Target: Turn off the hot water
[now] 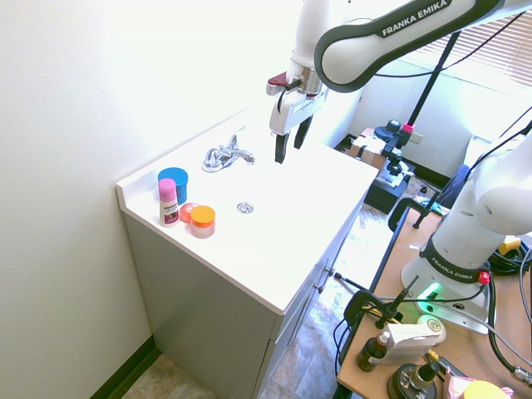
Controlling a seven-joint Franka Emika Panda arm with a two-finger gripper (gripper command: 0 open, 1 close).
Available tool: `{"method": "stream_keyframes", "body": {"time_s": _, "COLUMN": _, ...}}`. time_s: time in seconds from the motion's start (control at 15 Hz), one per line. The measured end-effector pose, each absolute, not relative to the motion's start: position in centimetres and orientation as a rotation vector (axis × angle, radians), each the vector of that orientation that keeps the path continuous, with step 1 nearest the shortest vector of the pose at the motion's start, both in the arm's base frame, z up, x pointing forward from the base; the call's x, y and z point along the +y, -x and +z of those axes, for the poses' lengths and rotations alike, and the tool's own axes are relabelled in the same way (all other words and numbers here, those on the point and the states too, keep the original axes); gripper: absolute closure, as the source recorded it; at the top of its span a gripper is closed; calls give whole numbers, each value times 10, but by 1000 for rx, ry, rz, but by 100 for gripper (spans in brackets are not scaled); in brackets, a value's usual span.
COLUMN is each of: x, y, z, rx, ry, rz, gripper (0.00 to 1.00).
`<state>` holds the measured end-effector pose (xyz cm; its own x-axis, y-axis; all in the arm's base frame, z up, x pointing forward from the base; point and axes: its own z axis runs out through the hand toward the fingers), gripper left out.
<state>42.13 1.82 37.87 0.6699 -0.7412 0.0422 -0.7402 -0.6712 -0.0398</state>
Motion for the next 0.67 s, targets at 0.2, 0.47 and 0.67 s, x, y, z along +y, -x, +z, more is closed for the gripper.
{"method": "stream_keyframes", "body": {"time_s": 0.2, "x": 18, "y": -425, "z": 377, "rx": 1270, "ry": 2848, "rz": -106, "gripper": 0}}
{"method": "stream_keyframes", "body": {"time_s": 0.47, "x": 24, "y": -459, "z": 372, "rx": 1319, "ry": 2839, "rz": -276, "gripper": 0}}
{"method": "stream_keyframes", "body": {"time_s": 0.67, "x": 21, "y": -498, "z": 362, "rx": 1389, "ry": 2843, "rz": -446, "gripper": 0}}
